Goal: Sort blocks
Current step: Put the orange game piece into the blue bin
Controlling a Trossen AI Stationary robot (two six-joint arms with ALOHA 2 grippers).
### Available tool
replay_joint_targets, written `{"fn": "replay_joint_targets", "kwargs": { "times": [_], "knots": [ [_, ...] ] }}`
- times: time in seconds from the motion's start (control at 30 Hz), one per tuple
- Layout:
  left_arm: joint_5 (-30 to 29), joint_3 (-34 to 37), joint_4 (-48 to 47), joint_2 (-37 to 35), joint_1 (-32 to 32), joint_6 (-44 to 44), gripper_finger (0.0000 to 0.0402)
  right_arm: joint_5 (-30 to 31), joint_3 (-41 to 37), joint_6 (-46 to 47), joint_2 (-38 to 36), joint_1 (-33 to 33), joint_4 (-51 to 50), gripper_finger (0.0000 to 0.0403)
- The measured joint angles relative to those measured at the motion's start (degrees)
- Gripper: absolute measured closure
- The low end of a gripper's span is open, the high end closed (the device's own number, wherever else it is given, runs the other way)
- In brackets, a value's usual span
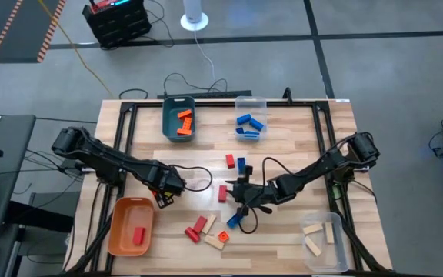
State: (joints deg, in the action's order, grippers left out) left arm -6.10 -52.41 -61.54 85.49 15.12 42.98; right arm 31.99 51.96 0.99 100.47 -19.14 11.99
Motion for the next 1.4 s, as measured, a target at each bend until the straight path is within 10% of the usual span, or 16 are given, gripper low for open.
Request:
{"fn": "replay_joint_targets", "kwargs": {
  "times": [1.4],
  "knots": [
    [2.6, 7.8, 14.9, -0.2, -0.5, -5.8, 0.0257, 0.0, 0.0, 0.0, 0.0, 0.0, -0.8, 0.028]
  ]
}}
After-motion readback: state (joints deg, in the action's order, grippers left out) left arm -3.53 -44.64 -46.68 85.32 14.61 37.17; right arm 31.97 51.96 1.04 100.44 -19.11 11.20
